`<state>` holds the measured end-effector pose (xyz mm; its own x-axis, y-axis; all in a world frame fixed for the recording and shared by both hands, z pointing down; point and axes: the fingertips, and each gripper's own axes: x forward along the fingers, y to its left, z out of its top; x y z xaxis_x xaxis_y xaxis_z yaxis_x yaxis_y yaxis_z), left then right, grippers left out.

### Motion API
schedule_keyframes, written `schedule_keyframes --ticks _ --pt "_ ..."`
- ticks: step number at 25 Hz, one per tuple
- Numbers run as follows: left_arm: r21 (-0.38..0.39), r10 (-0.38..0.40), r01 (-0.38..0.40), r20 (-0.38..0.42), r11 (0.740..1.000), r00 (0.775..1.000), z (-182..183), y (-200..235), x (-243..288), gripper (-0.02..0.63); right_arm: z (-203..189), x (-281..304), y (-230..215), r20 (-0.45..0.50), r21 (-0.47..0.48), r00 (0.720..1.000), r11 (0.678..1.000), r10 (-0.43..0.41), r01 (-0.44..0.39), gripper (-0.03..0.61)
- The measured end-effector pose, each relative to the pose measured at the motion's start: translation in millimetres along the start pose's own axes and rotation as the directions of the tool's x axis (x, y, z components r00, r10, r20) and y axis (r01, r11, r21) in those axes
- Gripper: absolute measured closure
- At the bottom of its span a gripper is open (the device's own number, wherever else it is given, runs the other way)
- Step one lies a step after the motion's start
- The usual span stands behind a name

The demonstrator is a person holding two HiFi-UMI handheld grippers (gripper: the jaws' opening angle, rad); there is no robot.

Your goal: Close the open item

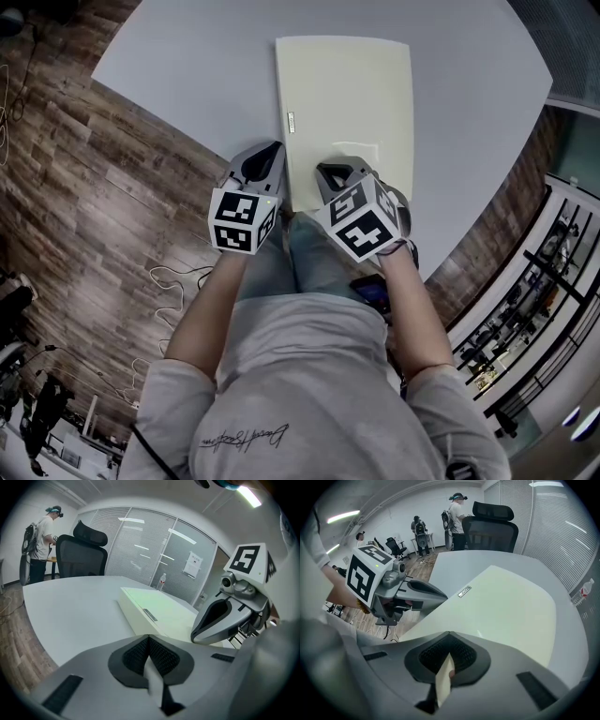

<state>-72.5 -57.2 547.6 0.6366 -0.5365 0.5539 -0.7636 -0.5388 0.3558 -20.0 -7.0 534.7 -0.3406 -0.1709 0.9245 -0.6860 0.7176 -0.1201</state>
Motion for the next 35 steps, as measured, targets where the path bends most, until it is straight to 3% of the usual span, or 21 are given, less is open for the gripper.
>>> schedule_keyframes --ticks 13,23,35 --pt "0.0 0.005 -0.005 -0.007 1.0 1.0 0.0 0.9 1.5 0.604 0.3 -1.5 -0.5 0.017 0.027 1.0 0.999 0.016 -0.016 0.566" --pt "0.006 0.007 -0.007 -0.01 1.0 1.0 5.2 3.9 2.4 0.604 6.0 -9.2 -2.0 0.088 0.064 0.996 0.998 -0.023 0.018 0.566" --pt "0.039 0.007 -0.006 -0.023 0.999 1.0 6.1 3.2 -1.3 0.604 6.4 -12.6 -1.7 0.167 0.106 0.986 0.994 -0.014 -0.004 0.566"
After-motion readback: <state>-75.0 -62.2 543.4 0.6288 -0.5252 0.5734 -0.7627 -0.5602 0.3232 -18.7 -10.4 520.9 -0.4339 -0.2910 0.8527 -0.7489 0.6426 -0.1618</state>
